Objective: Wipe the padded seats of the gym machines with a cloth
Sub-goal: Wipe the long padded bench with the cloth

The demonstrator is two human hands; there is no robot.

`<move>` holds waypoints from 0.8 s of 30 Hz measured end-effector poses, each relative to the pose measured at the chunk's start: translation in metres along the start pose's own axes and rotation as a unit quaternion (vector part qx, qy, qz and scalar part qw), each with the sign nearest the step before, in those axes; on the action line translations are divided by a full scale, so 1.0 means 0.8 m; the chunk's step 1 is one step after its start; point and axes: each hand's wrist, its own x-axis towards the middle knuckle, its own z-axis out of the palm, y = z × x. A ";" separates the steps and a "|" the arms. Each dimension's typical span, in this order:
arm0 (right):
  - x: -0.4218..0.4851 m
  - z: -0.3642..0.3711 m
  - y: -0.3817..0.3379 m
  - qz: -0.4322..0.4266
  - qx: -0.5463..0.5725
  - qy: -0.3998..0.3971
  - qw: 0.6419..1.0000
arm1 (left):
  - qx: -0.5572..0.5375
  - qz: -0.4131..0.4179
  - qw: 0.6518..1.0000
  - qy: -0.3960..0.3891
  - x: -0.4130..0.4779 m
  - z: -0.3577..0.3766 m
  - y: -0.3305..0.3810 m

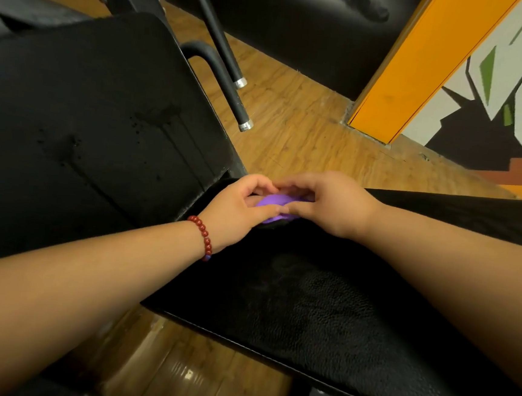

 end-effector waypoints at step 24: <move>-0.001 0.006 0.018 0.007 -0.056 -0.010 0.998 | 0.208 0.062 0.974 -0.059 0.008 -0.010 -0.019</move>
